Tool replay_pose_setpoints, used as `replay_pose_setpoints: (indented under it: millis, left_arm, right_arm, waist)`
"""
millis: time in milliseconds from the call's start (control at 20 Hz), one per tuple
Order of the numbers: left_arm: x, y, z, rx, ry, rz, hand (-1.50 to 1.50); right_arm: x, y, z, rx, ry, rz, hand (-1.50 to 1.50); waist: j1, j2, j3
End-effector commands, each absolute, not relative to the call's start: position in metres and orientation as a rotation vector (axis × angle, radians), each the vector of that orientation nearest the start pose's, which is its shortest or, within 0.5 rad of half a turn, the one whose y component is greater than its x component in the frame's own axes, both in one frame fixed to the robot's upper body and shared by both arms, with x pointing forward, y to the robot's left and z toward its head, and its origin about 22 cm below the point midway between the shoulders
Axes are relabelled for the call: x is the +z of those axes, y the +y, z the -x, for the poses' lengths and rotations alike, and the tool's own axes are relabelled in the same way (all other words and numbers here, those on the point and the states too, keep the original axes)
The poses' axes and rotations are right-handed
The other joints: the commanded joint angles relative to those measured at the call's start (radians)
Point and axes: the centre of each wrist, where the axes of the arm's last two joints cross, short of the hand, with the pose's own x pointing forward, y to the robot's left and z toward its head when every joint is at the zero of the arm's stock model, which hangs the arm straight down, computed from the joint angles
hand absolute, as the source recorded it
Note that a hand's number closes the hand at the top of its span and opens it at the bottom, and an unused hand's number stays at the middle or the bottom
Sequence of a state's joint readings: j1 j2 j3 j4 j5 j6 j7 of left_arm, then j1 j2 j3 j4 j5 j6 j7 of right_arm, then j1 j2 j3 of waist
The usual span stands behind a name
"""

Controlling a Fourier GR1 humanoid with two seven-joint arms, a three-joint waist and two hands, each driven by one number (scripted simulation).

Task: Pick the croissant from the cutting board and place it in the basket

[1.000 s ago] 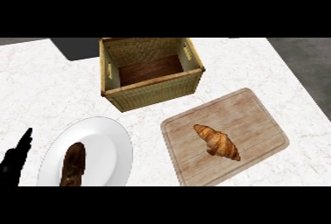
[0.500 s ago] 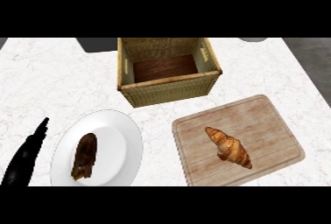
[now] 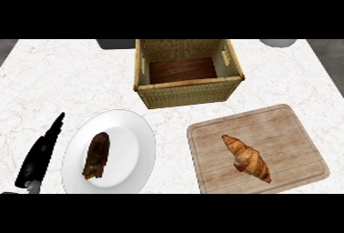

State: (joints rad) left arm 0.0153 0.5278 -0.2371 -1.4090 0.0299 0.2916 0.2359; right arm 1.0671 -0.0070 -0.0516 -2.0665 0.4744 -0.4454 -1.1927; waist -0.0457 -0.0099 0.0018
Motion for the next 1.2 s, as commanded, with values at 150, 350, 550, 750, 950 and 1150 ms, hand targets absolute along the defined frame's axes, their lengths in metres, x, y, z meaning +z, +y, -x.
replay_pose_setpoints:
  millis: [150,350,550,750,950,1150]
  left_arm:
    - [0.0,0.313,-0.238,-0.303,-1.136,-0.499,0.0]
    - [-0.003,0.309,-0.246,-0.298,-1.142,-0.488,0.0]
    - [-0.016,0.305,-0.244,-0.288,-1.139,-0.492,0.0]
    - [-0.019,0.308,-0.235,-0.307,-1.14,-0.477,0.0]
    - [-0.011,0.326,-0.242,-0.284,-1.16,-0.501,0.0]
    - [-0.011,0.308,-0.242,-0.272,-1.142,-0.502,0.0]
  right_arm:
    - [-0.011,-0.287,0.001,0.754,-2.176,1.117,-1.5]
    - [-0.009,-0.286,-0.015,0.759,-2.188,1.133,-1.5]
    - [-0.027,-0.277,-0.033,0.77,-2.201,1.159,-1.5]
    - [-0.021,-0.263,-0.028,0.774,-2.212,1.163,-1.5]
    - [-0.016,-0.27,-0.031,0.792,-2.192,1.168,-1.5]
    - [-0.027,-0.257,-0.031,0.796,-2.192,1.167,-1.5]
  waist:
    - [0.032,0.005,-0.001]
    - [0.034,0.008,-0.001]
    - [0.036,0.008,-0.001]
    - [0.035,0.007,-0.002]
    - [0.037,0.008,-0.002]
    - [0.037,0.007,-0.001]
